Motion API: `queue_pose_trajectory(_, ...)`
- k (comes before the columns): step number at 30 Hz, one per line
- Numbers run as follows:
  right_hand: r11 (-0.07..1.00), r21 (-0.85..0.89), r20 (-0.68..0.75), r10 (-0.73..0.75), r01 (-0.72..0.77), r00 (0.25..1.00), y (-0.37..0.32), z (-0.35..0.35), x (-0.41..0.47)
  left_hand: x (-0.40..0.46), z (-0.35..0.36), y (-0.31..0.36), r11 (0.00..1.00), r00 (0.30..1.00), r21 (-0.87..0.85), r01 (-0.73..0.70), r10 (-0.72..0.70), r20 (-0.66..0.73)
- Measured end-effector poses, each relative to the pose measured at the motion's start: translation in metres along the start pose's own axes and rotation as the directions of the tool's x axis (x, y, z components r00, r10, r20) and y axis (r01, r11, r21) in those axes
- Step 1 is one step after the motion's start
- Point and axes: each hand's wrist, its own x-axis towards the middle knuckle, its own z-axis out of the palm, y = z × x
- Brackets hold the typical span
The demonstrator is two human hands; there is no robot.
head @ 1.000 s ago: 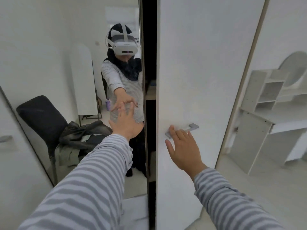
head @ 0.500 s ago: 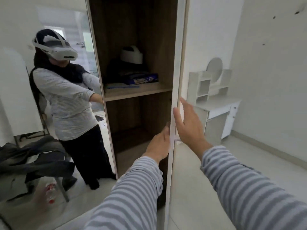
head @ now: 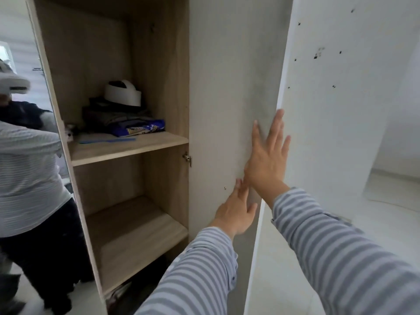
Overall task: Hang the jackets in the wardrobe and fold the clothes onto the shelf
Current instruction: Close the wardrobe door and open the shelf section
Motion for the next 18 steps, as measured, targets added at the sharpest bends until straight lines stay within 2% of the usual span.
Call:
queue_pose_trajectory(2,0.984,-0.174,0.016,-0.025,0.027,1.0,0.022,0.01,0.005,0.019,0.007,0.0,0.999,1.0,0.033,-0.004,0.003,0.026)
queue_pose_trajectory(5,0.952,-0.293,0.072,-0.068,0.087,0.995,0.049,0.029,0.013,0.05,0.017,-0.004,0.994,0.997,0.112,0.013,-0.022,0.079)
queue_pose_trajectory(9,0.948,-0.301,0.107,-0.078,0.107,0.991,0.075,0.063,0.031,0.095,0.021,-0.007,0.98,0.993,0.198,0.027,-0.049,0.107)
queue_pose_trajectory(18,0.969,-0.207,0.224,-0.088,0.136,0.971,0.127,0.145,0.079,0.198,0.018,-0.018,0.945,0.998,0.325,0.029,-0.045,0.041)
